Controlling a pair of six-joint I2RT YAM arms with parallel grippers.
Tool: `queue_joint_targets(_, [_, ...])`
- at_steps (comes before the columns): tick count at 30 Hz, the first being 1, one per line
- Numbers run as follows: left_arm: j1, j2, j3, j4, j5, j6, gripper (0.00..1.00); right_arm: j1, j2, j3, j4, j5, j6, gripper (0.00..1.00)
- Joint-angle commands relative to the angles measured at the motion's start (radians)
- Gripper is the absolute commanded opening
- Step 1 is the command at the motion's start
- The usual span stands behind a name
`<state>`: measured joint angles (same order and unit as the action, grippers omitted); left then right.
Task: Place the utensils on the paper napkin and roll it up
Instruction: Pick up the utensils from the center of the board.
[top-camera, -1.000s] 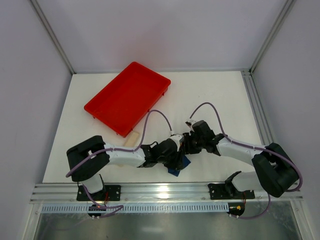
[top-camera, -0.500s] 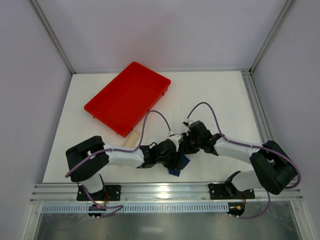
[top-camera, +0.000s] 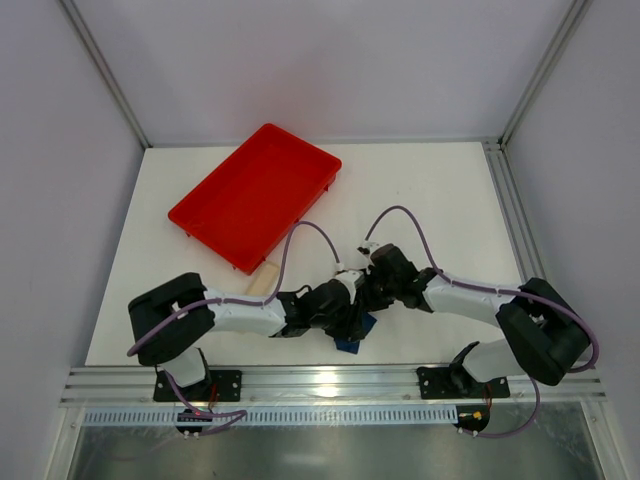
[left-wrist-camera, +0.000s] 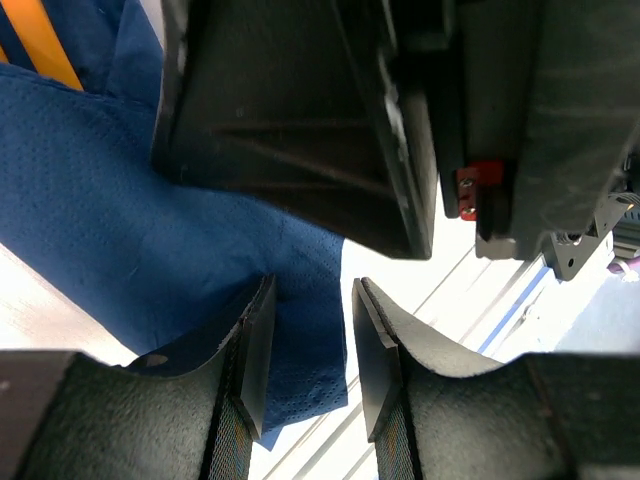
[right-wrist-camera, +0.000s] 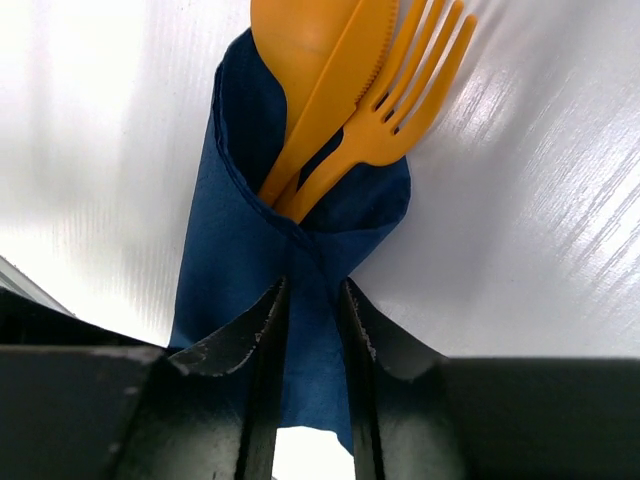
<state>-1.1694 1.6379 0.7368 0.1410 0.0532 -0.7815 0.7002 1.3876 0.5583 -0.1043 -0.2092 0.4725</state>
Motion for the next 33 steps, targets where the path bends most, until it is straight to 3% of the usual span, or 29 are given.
queue_joint_targets(1, [-0.004,-0.012,-0.03,-0.064,-0.03,0.011,0.41,0.012,-0.005,-0.024,-0.049,0.005,-0.028,0.31])
queue_joint_targets(12, [-0.004,-0.016,-0.037,-0.06,-0.032,0.021,0.41,0.021,0.033,0.018,-0.112,0.03,-0.049,0.34])
queue_joint_targets(23, [-0.004,-0.038,-0.027,-0.078,-0.045,0.018,0.42,0.056,0.057,0.035,-0.104,0.016,-0.068,0.04])
queue_joint_targets(28, [-0.006,-0.073,0.062,-0.168,-0.082,0.018,0.46,0.056,-0.015,-0.02,0.056,-0.018,-0.037,0.04])
queue_joint_targets(33, [-0.004,-0.142,0.156,-0.303,-0.173,0.048,0.55,0.053,-0.12,-0.017,0.06,0.054,-0.052,0.04])
